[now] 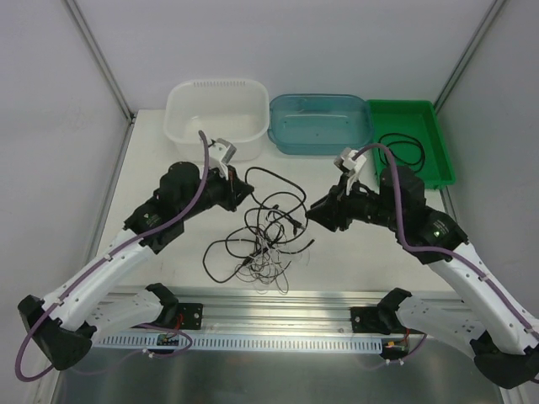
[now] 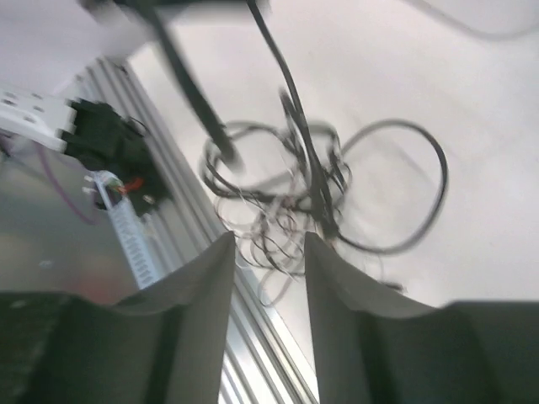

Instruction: Untangle the cables

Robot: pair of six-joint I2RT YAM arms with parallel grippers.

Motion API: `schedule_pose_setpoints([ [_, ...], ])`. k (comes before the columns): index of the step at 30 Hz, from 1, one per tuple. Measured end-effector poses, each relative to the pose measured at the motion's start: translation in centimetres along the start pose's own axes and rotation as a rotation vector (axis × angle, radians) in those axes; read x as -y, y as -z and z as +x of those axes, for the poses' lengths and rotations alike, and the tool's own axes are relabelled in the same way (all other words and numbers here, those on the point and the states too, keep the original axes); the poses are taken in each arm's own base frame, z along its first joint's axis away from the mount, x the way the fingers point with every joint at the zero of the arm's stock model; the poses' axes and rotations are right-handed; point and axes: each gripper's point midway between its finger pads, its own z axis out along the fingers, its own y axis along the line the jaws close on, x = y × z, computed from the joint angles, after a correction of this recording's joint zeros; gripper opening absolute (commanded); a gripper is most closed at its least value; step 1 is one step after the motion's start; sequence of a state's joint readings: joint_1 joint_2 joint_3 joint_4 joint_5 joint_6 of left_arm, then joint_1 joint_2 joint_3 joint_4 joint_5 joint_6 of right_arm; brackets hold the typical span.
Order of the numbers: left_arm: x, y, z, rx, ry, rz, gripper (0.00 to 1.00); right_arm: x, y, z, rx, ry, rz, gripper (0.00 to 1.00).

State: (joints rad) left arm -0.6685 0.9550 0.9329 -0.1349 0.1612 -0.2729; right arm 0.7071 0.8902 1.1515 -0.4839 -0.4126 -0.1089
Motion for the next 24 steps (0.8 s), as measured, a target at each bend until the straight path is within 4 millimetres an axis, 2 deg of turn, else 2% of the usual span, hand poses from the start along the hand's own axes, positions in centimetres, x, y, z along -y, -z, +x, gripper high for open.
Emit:
schedule_pose_setpoints([
  [2, -0.6, 1.5, -4.1, 0.070, -0.093, -0.080, 0.00, 1.3, -0.6, 2.0, -0.043, -0.018, 0.046, 0.57],
  [4, -0.9, 3.7, -8.8, 0.153, -0.177, -0.160, 0.00, 2.4, -1.1, 4.4, -0.097, -0.048, 0.084, 0.61],
  [6, -0.6, 5.9, -12.3, 0.222, -0.237, -0.211, 0.00, 3.2, -1.3, 6.4, -0.150, -0.072, 0.115, 0.66],
  [8, 0.0, 7.7, -14.5, 0.277, -0.295, -0.239, 0.00, 3.7, -1.3, 7.3, -0.173, -0.081, 0.136, 0.69],
  [9, 0.1, 8.2, -14.8, 0.285, -0.328, -0.252, 0.00, 3.8, -1.2, 7.5, -0.175, -0.082, 0.147, 0.69],
  [11, -0.8, 8.7, -14.3, 0.264, -0.386, -0.317, 0.00, 4.0, -1.1, 7.2, -0.165, -0.077, 0.157, 0.69],
  [15, -5.1, 7.4, -11.9, 0.114, -0.453, -0.529, 0.00, 4.1, -1.3, 7.2, -0.162, -0.079, 0.161, 0.69],
  [18, -7.7, 6.0, -9.1, -0.029, -0.503, -0.643, 0.00, 4.1, -1.9, 7.0, -0.155, -0.083, 0.153, 0.69],
  [20, -8.2, 6.0, -8.1, -0.076, -0.521, -0.669, 0.00, 3.9, -2.4, 7.2, -0.154, -0.088, 0.142, 0.69],
  [24, -8.1, 7.0, -8.6, -0.055, -0.524, -0.688, 0.00, 3.7, -4.1, 7.9, -0.170, -0.105, 0.120, 0.69],
])
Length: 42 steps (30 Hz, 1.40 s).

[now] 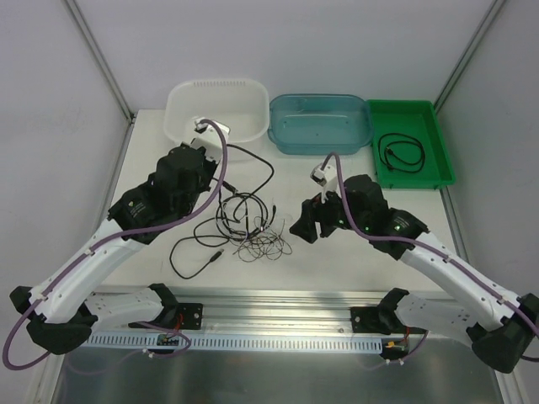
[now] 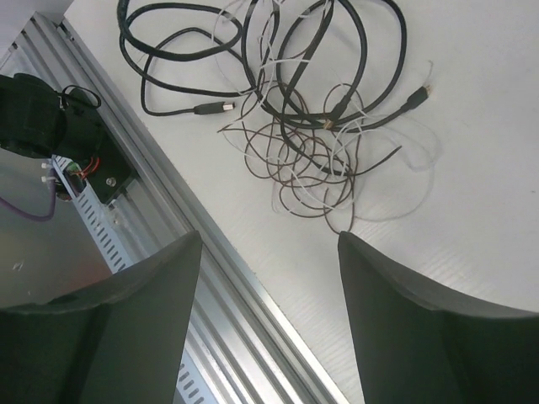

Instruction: Untangle the cables

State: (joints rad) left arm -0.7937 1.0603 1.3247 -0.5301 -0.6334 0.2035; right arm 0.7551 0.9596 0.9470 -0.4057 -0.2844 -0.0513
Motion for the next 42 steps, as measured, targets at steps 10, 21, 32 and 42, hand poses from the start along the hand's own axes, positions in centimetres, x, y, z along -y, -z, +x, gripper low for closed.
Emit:
schedule_pose_setpoints([
  [10, -0.5, 0.8, 1.7, -0.010, 0.026, -0.031, 0.00, -2.6, -6.3, -0.4, -0.001, 0.024, -0.016, 0.65],
  [21, -1.9, 3.5, 2.9, -0.024, 0.124, -0.032, 0.00, 0.8, -11.9, -2.9, 0.116, -0.023, 0.014, 0.62],
  [32, -0.9, 7.0, 2.4, 0.011, 0.328, 0.125, 0.00, -1.1, -17.6, -2.4, 0.048, -0.016, -0.290, 0.65],
  [42, 0.2, 6.9, 2.5, -0.020, 0.360, 0.164, 0.00, -3.6, -18.1, -3.0, 0.069, 0.034, -0.475, 0.71],
])
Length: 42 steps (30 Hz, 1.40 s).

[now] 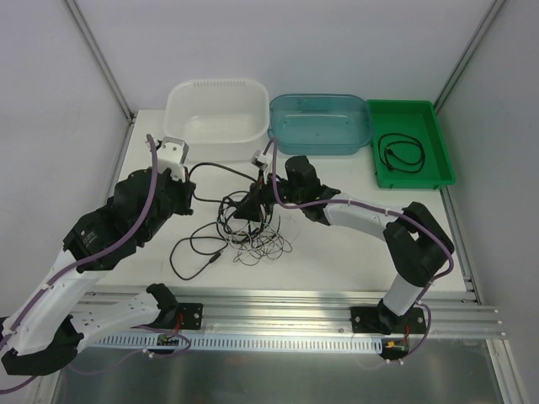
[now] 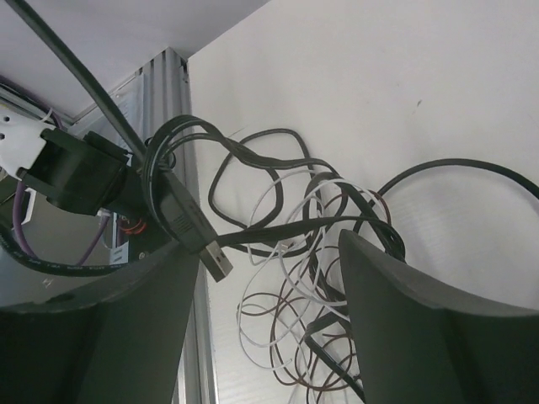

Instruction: Untangle the cables

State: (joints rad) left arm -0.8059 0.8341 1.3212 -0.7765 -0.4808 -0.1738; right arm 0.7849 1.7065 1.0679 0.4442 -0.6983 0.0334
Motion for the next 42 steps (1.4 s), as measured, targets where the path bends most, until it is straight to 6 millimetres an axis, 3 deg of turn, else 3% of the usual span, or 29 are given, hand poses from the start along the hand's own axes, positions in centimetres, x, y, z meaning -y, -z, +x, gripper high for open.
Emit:
schedule_pose_setpoints([
  [6, -0.4, -0.3, 0.6, -0.025, 0.019, -0.043, 0.00, -0.2, -0.5, -0.8, 0.036, 0.025, -0.005, 0.65],
  [18, 0.3, -1.0, 1.3, -0.061, 0.069, -0.043, 0.00, 2.1, -1.5, -1.2, 0.144, 0.019, 0.203, 0.49],
  [29, 0.3, -1.0, 2.1, -0.077, 0.099, -0.045, 0.00, 5.6, 0.4, -0.6, 0.187, -0.003, 0.454, 0.24],
  [32, 0.1, -0.7, 2.5, -0.086, 0.105, -0.045, 0.00, 6.4, 1.0, -0.4, 0.181, -0.013, 0.506, 0.21],
  [34, -0.1, -0.3, 2.5, -0.084, 0.111, -0.045, 0.00, 7.1, 1.6, -0.2, 0.172, -0.030, 0.542, 0.21],
  [37, -0.4, 0.3, 2.6, -0.072, 0.123, -0.044, 0.00, 8.5, 2.8, 0.2, 0.158, -0.063, 0.592, 0.30],
  [40, -0.7, 0.7, 2.5, -0.062, 0.127, -0.048, 0.00, 9.0, 4.3, 0.6, 0.133, -0.079, 0.623, 0.43],
  [42, -0.9, 0.6, 2.5, -0.062, 0.124, -0.059, 0.00, 8.4, 5.2, 0.4, 0.115, -0.074, 0.626, 0.51],
])
